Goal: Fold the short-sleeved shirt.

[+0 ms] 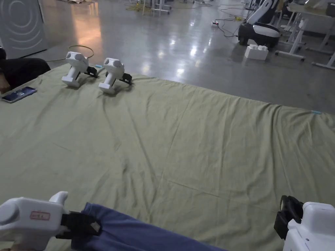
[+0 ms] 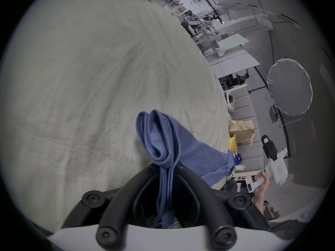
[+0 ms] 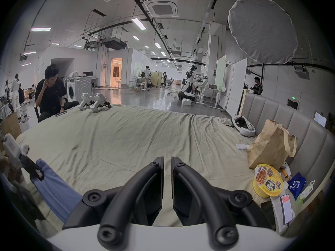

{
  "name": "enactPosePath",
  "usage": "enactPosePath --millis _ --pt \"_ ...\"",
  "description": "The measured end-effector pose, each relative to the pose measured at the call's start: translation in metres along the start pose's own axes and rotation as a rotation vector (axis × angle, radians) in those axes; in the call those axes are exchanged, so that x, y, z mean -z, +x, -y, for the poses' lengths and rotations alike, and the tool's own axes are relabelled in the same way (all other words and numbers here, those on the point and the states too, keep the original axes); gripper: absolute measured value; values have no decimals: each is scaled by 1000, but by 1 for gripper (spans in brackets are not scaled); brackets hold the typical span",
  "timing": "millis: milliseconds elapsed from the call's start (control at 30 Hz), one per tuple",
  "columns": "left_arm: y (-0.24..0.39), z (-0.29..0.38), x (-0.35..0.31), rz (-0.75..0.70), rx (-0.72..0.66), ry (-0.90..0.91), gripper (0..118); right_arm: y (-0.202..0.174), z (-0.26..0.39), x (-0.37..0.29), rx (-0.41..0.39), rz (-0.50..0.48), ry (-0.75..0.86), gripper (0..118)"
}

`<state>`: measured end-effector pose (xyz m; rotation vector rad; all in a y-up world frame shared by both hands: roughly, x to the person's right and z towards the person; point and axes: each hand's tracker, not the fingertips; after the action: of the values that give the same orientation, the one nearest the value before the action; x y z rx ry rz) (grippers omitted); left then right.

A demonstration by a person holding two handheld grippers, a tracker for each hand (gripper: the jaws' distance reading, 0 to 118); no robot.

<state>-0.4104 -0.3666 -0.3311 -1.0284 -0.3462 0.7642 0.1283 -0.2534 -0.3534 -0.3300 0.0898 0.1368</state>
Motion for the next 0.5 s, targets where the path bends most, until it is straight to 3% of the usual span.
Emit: enactPosePath --millis 167,333,500 --pt "14 -19 -45 -97 16 57 11 3 -3 -1 -1 0 9 11" --pt "31 -32 -92 -310 77 109 11 5 -4 -1 6 -7 11 11" --pt "41 -36 -102 -372 118 113 11 4 -3 -1 13 -17 11 11"
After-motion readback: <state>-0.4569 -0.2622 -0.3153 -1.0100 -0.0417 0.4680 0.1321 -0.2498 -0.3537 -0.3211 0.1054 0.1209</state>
